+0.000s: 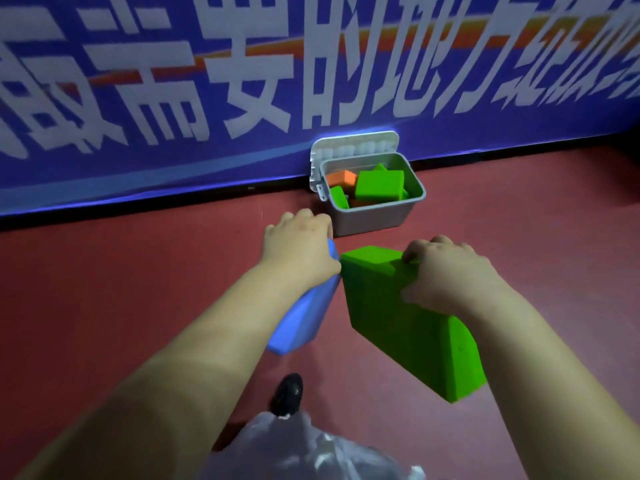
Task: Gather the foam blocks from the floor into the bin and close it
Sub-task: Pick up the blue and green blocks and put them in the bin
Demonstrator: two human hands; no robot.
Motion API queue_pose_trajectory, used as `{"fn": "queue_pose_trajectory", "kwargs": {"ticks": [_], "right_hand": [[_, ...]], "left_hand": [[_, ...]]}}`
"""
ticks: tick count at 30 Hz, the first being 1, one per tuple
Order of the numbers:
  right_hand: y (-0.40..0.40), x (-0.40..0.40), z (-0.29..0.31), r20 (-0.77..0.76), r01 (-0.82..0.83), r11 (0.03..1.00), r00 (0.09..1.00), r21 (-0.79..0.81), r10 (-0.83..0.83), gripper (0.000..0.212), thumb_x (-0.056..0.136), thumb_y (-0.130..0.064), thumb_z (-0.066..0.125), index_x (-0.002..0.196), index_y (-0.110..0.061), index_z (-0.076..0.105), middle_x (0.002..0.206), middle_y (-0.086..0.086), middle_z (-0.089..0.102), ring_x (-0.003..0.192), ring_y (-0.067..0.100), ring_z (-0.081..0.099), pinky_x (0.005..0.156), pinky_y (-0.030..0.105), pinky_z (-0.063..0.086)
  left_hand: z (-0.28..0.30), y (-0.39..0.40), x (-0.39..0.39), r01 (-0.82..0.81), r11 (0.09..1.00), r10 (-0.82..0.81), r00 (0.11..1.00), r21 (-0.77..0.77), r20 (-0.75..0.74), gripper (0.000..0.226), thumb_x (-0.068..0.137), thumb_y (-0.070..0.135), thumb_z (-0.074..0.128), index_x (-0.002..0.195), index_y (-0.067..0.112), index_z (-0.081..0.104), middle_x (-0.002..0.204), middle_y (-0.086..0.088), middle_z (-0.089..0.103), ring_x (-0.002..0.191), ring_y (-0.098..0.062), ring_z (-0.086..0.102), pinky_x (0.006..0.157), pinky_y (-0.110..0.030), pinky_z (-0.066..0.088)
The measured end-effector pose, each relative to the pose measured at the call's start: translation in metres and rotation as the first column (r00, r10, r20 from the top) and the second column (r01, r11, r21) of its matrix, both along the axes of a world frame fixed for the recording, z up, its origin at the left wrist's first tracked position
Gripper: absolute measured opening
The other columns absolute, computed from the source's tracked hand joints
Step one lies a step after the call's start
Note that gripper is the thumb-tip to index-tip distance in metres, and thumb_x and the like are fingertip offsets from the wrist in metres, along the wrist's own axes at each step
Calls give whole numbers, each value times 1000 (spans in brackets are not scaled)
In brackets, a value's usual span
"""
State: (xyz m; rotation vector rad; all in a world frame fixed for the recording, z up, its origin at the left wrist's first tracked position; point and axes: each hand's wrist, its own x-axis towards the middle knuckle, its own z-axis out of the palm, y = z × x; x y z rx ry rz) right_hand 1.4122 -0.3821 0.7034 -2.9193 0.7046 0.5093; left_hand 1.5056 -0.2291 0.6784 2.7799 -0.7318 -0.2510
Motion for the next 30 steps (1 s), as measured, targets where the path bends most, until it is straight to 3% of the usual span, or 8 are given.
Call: {"fn": "queue_pose_trajectory", "kwargs": {"ticks": [7,17,30], "right_hand": [[-100,176,6,104,160,986,981,50,-164,55,76,-37,64,128,-29,48,128,8,46,119,34,44,93,40,40],[-285,426,-38,17,94,995,996,-32,-93,55,80,-37,62,131,-25,45,132,8,45,122,33,41,94,39,38],[-469,643,-108,-97,37,997,994,-75,-44,48,82,-27,56,129,-22,47,126,8,47,117,32,44,94,37,37]], "left_hand": [[3,-102,193,53,997,-54,998,56,17,34,76,27,63,109,22,55,118,-3,51,115,-27,44,93,-39,38],[-41,-288,434,-24,999,23,999,-25,-29,31,76,26,66,104,23,55,116,-2,50,116,-25,43,91,-37,38],[-127,-464,630,-43,996,52,991,75,-121,36,76,26,67,109,24,52,118,0,48,117,-24,41,93,-35,35]]}}
